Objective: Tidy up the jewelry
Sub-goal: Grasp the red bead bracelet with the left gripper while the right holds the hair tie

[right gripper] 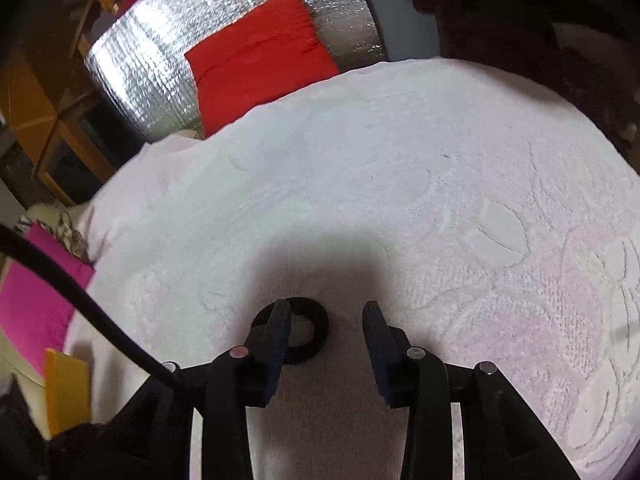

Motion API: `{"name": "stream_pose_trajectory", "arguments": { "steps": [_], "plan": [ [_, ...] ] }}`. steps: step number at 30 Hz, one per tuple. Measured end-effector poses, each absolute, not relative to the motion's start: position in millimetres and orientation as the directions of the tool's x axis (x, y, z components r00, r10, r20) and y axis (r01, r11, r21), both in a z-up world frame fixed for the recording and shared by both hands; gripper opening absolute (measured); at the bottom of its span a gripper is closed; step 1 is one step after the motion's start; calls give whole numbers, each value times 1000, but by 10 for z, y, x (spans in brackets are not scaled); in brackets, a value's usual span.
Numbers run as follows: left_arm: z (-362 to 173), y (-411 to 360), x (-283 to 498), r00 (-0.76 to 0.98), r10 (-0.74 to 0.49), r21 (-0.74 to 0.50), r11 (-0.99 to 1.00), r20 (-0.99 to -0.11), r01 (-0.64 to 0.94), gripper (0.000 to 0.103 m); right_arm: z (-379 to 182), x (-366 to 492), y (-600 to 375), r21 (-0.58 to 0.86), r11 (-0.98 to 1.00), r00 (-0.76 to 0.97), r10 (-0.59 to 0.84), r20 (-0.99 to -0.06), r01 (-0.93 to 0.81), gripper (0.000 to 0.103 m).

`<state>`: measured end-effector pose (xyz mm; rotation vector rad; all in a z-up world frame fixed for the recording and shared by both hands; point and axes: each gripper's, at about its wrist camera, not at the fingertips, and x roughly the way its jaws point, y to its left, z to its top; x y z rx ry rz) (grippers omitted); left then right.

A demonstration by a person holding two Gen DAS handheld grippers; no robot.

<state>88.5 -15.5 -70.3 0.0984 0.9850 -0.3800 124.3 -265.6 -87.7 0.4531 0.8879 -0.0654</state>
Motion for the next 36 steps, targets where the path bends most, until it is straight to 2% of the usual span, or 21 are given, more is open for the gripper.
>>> {"name": "stream_pose_trajectory", "arguments": {
  "steps": [2, 3, 4, 6, 7, 8, 10, 19, 20, 21, 22, 25, 28, 30, 36],
  "plan": [
    [-694, -137, 876, 496, -267, -83, 929, -826, 361, 21, -944, 1295, -2604, 332, 913, 622, 120, -774, 237, 36],
    [-683, -127, 876, 498, -271, -85, 928, -824, 363, 34, -946, 1292, -2573, 303, 922, 632, 89, -770, 239, 32],
    [-667, -110, 869, 503, -275, -88, 927, -820, 363, 48, -940, 1300, -2535, 272, 935, 634, 69, -770, 228, 23],
    [-622, -93, 869, 513, -301, -105, 921, -804, 375, 56, -923, 1296, -2486, 241, 948, 638, 54, -768, 210, 17],
    [-593, -102, 857, 516, -317, -115, 916, -796, 385, 57, -915, 1289, -2469, 236, 951, 640, 56, -766, 200, 10],
    [-577, -117, 847, 517, -328, -122, 912, -791, 392, 60, -913, 1283, -2468, 234, 953, 639, 57, -767, 195, 10],
    [-538, -178, 817, 518, -353, -135, 902, -779, 411, 74, -904, 1264, -2473, 232, 954, 642, 57, -765, 192, 10],
    [-822, -505, 906, 490, -269, -48, 908, -829, 416, 77, -911, 1227, -2603, 309, 932, 640, 121, -759, 191, 10],
    [-812, -500, 893, 505, -268, -40, 908, -821, 418, 75, -901, 1225, -2614, 317, 929, 643, 128, -755, 189, 10],
    [-796, -497, 895, 514, -271, -38, 908, -814, 418, 60, -885, 1218, -2624, 322, 928, 646, 131, -752, 186, 10],
    [-781, -490, 900, 518, -276, -43, 908, -809, 416, 40, -870, 1211, -2634, 323, 928, 649, 133, -749, 183, 10],
    [-758, -460, 936, 524, -284, -63, 915, -803, 399, 20, -854, 1170, -2663, 325, 928, 652, 135, -746, 180, 10],
    [-742, -459, 948, 531, -291, -69, 915, -796, 398, 19, -870, 1168, -2694, 335, 923, 646, 140, -750, 189, 10],
    [-707, -453, 920, 539, -304, -77, 912, -785, 402, 9, -875, 1159, -2724, 350, 917, 646, 152, -748, 190, 10],
    [-603, -462, 913, 552, -330, -84, 903, -765, 422, 9, -849, 1152, -2779, 437, 883, 654, 228, -722, 174, 10]
  ]
}}
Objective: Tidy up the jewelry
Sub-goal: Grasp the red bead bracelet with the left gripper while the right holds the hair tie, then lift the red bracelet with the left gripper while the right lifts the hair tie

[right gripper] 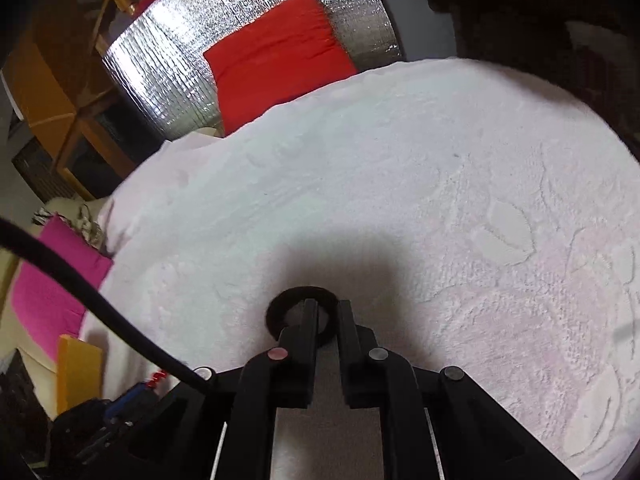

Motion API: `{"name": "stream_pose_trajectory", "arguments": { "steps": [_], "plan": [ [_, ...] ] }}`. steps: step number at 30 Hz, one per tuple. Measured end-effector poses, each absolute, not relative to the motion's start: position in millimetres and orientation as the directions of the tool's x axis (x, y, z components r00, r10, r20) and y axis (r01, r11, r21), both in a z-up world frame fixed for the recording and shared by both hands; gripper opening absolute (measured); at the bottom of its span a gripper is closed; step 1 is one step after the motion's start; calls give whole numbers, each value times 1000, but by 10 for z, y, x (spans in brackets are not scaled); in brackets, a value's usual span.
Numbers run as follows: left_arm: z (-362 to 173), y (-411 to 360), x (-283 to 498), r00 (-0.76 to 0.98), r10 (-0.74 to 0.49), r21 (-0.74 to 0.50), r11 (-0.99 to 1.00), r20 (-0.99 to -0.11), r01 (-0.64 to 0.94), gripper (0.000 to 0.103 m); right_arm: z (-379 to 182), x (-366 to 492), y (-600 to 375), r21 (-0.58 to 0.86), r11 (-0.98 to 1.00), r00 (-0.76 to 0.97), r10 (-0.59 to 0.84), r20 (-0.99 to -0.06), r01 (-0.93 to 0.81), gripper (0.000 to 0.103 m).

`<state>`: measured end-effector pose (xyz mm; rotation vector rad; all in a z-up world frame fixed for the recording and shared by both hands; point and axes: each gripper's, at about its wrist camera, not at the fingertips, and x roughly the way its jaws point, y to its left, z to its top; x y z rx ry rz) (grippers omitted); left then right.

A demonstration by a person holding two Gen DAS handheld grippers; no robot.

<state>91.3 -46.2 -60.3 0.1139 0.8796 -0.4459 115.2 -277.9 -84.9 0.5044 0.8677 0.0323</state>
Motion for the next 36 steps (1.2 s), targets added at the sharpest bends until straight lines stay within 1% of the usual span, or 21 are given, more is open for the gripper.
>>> {"name": "stream_pose_trajectory", "arguments": {
  "steps": [3, 5, 6, 8, 10, 14, 15, 16, 17, 18, 19, 20, 23, 31, 36],
  "plan": [
    [-642, -468, 934, 542, -322, -82, 904, -776, 419, 9, -855, 1151, -2845, 462, 865, 650, 237, -722, 198, 11],
    [-658, -452, 914, 537, -321, -86, 905, -780, 417, 9, -854, 1148, -2888, 480, 850, 653, 239, -719, 217, 15],
    [-657, -444, 915, 537, -322, -87, 905, -780, 417, 9, -862, 1158, -2903, 492, 841, 648, 248, -720, 224, 19],
    [-642, -442, 900, 539, -327, -89, 903, -776, 420, 9, -865, 1170, -2900, 491, 840, 651, 242, -720, 231, 34],
    [-643, -448, 887, 542, -328, -87, 902, -774, 423, 9, -859, 1202, -2845, 450, 862, 654, 204, -729, 233, 41],
    [-655, -445, 885, 536, -331, -84, 898, -777, 432, 10, -881, 1279, -2714, 370, 901, 657, 139, -741, 226, 41],
    [-660, -445, 894, 534, -332, -84, 897, -778, 434, 10, -906, 1313, -2674, 345, 912, 650, 125, -750, 222, 41],
    [-669, -449, 891, 528, -337, -86, 893, -779, 443, 10, -955, 1357, -2617, 308, 927, 633, 108, -766, 215, 38],
    [-671, -453, 879, 527, -336, -84, 892, -780, 445, 10, -980, 1360, -2598, 277, 937, 634, 84, -769, 212, 31],
    [-677, -455, 877, 528, -332, -77, 891, -782, 447, 10, -976, 1363, -2553, 230, 952, 644, 47, -763, 204, 26],
    [-681, -452, 880, 525, -333, -78, 891, -783, 448, 10, -971, 1377, -2524, 209, 960, 645, 39, -763, 188, 15],
    [-681, -446, 884, 523, -336, -82, 890, -783, 448, 10, -961, 1362, -2540, 207, 961, 647, 40, -762, 184, 12],
    [-654, -434, 880, 532, -342, -92, 893, -775, 440, 10, -916, 1327, -2566, 221, 959, 661, 50, -749, 178, 9],
    [-491, -465, 802, 574, -371, -102, 890, -730, 445, 9, -773, 1208, -2669, 294, 943, 695, 106, -711, 157, 9],
    [-388, -465, 767, 599, -363, -101, 900, -714, 424, 9, -695, 1119, -2724, 329, 932, 706, 133, -696, 149, 9]
  ]
}}
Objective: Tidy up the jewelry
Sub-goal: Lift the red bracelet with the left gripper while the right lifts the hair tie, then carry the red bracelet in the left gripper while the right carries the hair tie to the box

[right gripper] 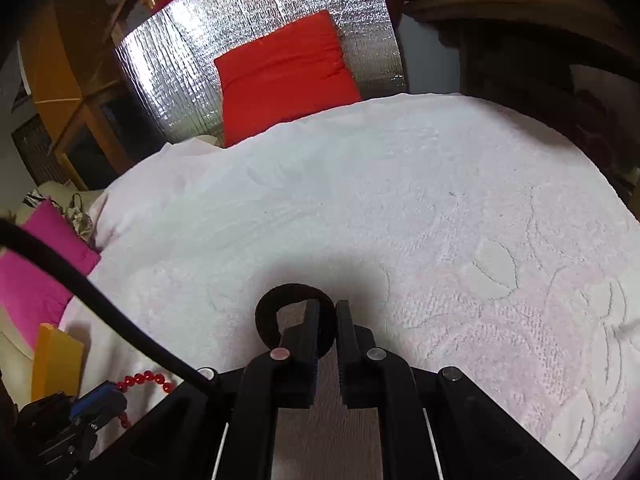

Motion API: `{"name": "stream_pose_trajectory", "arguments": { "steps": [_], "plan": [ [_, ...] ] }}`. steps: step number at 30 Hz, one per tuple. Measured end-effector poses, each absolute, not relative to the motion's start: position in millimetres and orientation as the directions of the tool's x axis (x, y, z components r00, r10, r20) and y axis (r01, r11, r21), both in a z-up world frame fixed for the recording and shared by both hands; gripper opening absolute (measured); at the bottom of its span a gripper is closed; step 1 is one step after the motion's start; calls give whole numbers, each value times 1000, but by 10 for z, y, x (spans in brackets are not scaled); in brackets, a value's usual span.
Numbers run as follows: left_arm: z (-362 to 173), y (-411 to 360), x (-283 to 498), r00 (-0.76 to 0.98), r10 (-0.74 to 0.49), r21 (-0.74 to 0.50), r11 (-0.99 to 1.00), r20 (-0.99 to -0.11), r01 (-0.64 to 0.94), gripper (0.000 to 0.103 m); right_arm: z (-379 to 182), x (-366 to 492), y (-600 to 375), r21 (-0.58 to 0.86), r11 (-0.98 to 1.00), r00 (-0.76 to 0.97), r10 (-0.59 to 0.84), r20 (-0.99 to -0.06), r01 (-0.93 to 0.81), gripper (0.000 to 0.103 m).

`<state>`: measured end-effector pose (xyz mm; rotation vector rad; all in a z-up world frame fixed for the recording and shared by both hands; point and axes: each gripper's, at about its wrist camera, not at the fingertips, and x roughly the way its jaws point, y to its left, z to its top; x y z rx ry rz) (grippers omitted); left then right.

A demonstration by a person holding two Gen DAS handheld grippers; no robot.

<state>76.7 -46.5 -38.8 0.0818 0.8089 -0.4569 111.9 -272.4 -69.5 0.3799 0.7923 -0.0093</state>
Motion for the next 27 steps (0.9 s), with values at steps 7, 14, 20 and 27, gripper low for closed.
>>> {"name": "stream_pose_trajectory", "arguments": {
  "steps": [7, 14, 20, 27],
  "plan": [
    [-231, -283, 753, 645, -349, -142, 926, -680, 351, 9, -604, 963, -2784, 382, 908, 716, 153, -681, 169, 9],
    [-40, -90, 608, 709, -313, -124, 944, -632, 306, 10, -503, 925, -2564, 405, 907, 724, 202, -660, 116, 9],
    [133, 77, 454, 743, -315, -136, 946, -590, 294, 10, -389, 864, -2218, 423, 906, 727, 275, -630, 23, 9],
    [325, 428, 289, 783, -291, -160, 957, -549, 244, 10, -233, 760, -1780, 409, 909, 729, 331, -599, -77, 9]
  ]
}}
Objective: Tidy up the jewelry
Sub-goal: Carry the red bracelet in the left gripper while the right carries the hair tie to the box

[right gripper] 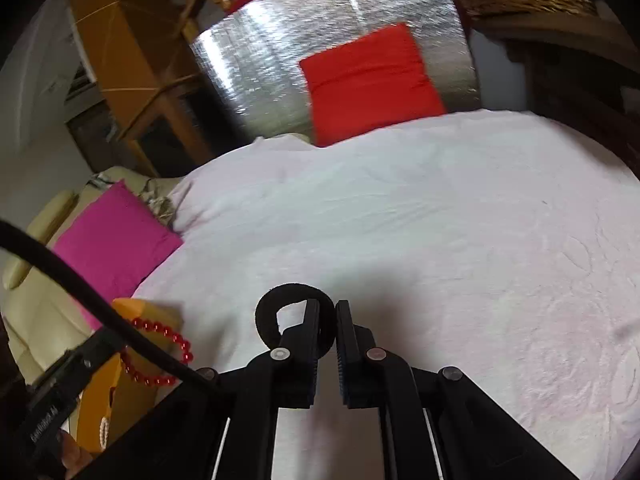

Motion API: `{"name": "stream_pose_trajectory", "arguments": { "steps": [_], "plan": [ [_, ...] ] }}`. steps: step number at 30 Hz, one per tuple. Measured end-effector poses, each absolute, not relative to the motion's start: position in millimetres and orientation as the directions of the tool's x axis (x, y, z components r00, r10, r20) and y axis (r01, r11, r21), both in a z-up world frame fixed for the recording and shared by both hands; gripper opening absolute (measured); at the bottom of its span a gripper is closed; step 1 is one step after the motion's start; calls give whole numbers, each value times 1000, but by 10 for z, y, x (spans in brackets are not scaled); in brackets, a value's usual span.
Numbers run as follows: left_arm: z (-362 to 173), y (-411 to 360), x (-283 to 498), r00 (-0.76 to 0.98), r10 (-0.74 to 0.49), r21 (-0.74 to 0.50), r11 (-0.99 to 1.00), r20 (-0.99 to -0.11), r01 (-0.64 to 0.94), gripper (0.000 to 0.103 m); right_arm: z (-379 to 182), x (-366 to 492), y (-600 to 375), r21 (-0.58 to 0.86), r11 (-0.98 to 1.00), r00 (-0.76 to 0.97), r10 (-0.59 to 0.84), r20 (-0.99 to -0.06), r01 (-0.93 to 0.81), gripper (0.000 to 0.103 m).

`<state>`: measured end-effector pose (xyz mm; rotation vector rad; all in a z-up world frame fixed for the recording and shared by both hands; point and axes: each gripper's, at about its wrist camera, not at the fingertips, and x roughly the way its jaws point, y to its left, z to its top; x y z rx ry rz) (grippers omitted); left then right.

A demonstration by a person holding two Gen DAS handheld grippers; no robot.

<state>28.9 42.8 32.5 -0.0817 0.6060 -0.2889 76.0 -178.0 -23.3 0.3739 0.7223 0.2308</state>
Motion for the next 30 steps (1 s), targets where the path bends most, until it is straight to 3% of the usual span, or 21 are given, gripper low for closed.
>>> {"name": "stream_pose_trajectory", "arguments": {
  "steps": [17, 25, 30],
  "plan": [
    [682, 1390, -174, 891, -98, -160, 987, -443, 29, 9, -80, 514, -608, 286, 903, 717, 429, -550, -321, 9],
    [629, 1741, -184, 884, 108, -98, 980, -455, -170, 9, -44, 566, -231, 288, 883, 702, 469, -536, -371, 9],
    [538, 1856, -149, 857, 174, -58, 971, -485, -231, 9, -14, 647, -41, 306, 869, 690, 495, -528, -390, 9]
  ]
}}
